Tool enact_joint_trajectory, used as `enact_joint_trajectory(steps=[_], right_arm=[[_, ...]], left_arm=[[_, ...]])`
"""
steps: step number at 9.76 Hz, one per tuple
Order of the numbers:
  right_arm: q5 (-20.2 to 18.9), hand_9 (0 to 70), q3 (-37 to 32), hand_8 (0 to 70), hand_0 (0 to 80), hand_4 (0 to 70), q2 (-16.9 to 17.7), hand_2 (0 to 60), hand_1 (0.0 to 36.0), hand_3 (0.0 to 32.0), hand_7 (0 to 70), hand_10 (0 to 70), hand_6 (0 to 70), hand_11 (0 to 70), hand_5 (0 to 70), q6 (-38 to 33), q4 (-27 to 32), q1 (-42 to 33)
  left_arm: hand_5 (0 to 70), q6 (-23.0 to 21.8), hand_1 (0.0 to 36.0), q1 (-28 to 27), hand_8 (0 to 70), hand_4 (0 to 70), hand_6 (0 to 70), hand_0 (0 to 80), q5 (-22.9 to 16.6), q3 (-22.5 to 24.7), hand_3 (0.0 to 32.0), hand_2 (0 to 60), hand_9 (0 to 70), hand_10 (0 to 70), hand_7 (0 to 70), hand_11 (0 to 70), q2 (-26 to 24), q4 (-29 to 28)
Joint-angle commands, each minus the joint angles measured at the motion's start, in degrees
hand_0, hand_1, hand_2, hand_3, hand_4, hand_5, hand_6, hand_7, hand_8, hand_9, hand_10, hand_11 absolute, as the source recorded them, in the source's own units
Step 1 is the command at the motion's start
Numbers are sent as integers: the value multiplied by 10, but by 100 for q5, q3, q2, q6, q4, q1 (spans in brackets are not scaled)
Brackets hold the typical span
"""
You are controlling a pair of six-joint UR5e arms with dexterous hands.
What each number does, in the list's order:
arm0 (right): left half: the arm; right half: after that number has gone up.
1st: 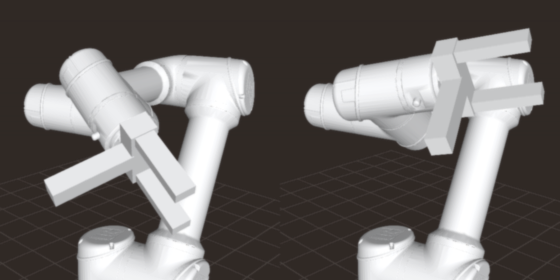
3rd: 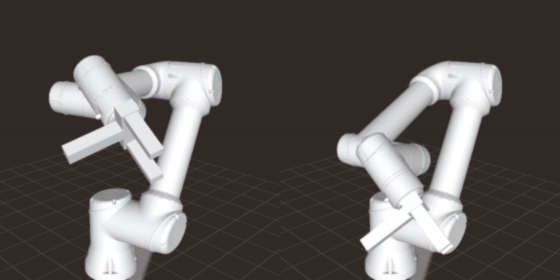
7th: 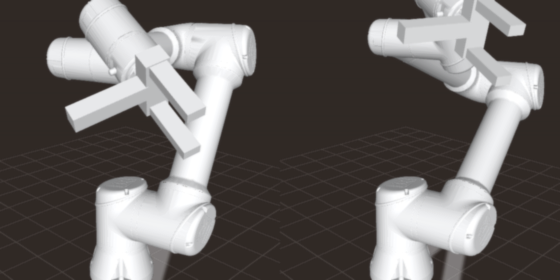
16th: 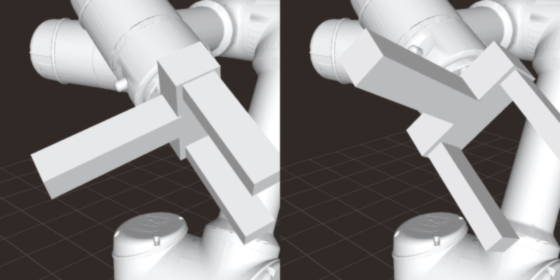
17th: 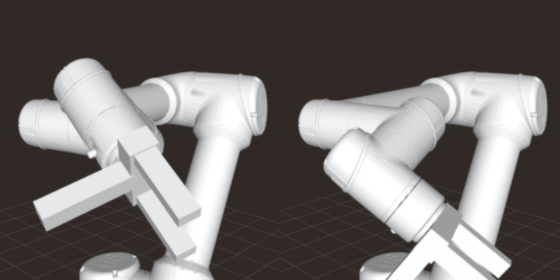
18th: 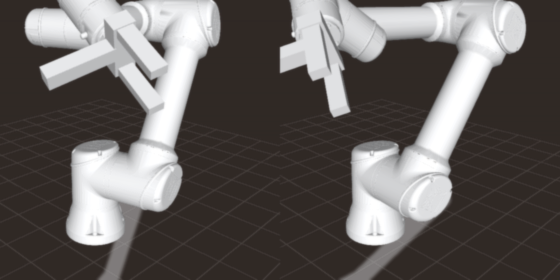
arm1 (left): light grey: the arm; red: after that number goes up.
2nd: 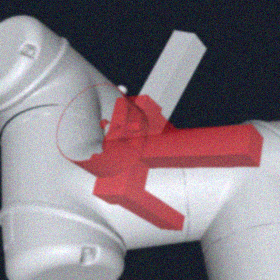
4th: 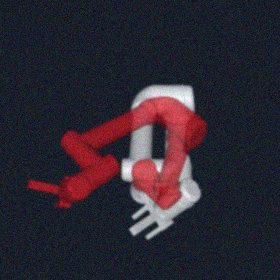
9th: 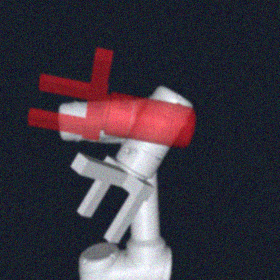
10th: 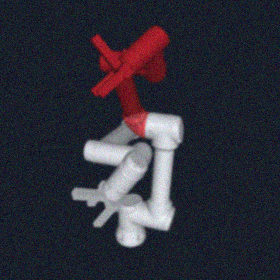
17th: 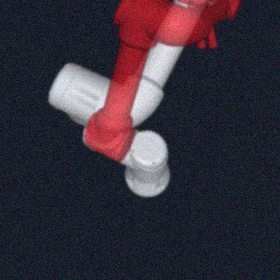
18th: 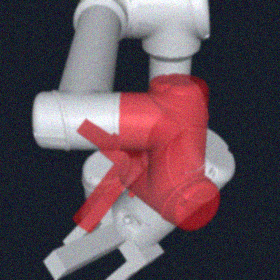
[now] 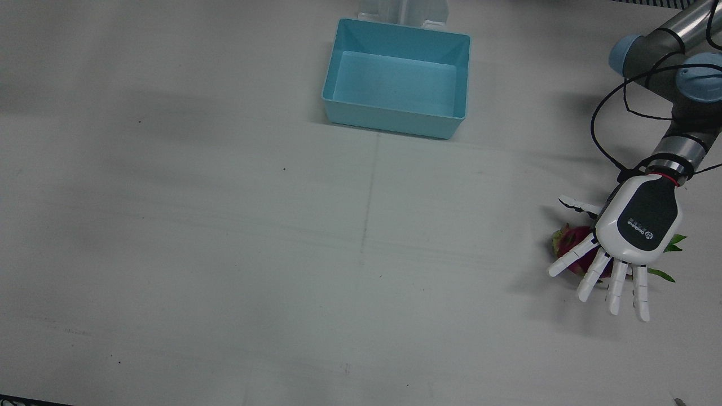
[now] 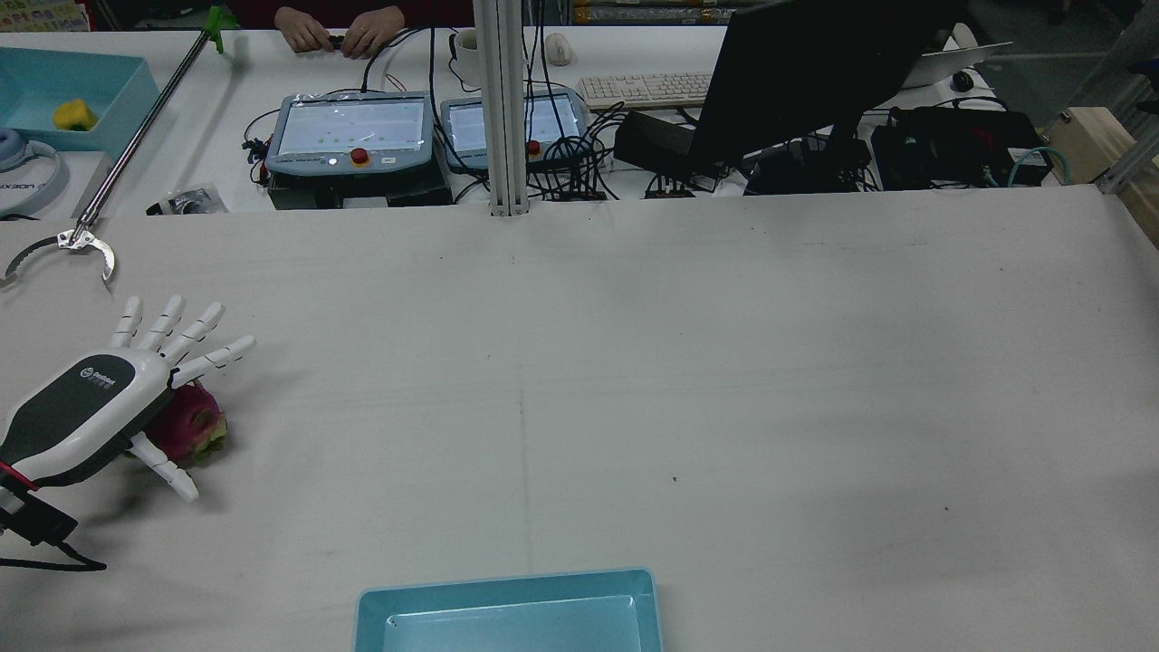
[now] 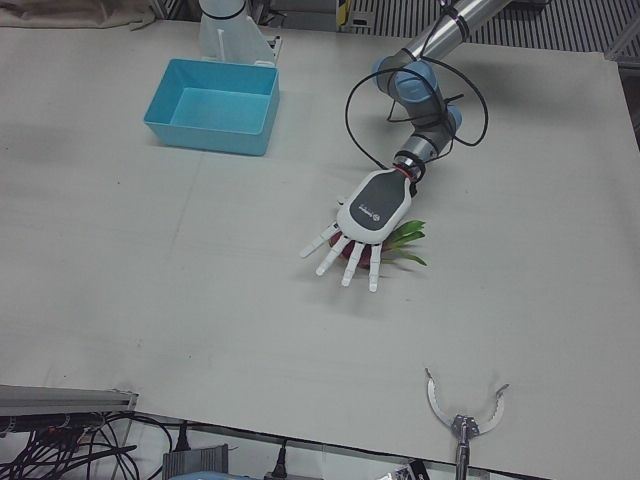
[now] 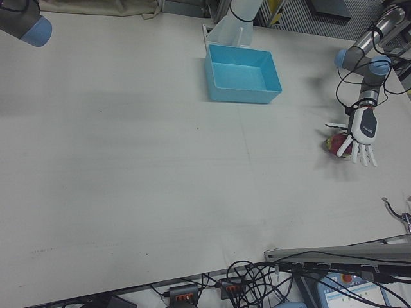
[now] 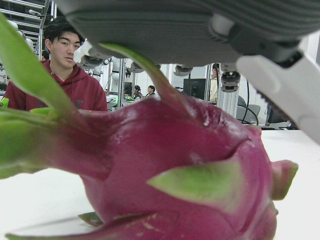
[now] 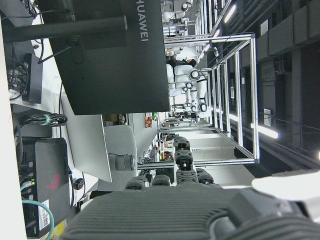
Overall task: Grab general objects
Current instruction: 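Position the left hand's fingers around the dragon fruit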
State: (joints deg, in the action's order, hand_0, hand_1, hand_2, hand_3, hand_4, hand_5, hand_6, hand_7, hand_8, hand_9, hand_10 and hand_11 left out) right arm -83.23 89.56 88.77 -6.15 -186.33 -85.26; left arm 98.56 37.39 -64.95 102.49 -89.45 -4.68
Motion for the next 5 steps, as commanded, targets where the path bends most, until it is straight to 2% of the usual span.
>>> enact_joint_trajectory(steps=[1,2,5], right_arm=[[0,0,0,0,0,0,0,0,0,0,0,0,0,0,0,0,0,0],[0,0,0,0,0,0,0,0,0,0,0,0,0,0,0,0,0,0],[0,0,0,0,0,0,0,0,0,0,0,0,0,0,0,0,0,0]], left_arm=[[0,75,132,-12,0,0,0,505,9,-36,320,0,0,0,0,0,-20,2],[0,275,157,-21,0,0,0,526,9,-28,320,0,0,0,0,0,-29,-16],[0,313,176,-30,0,0,0,548,9,-211,320,0,0,0,0,0,-107,-86]])
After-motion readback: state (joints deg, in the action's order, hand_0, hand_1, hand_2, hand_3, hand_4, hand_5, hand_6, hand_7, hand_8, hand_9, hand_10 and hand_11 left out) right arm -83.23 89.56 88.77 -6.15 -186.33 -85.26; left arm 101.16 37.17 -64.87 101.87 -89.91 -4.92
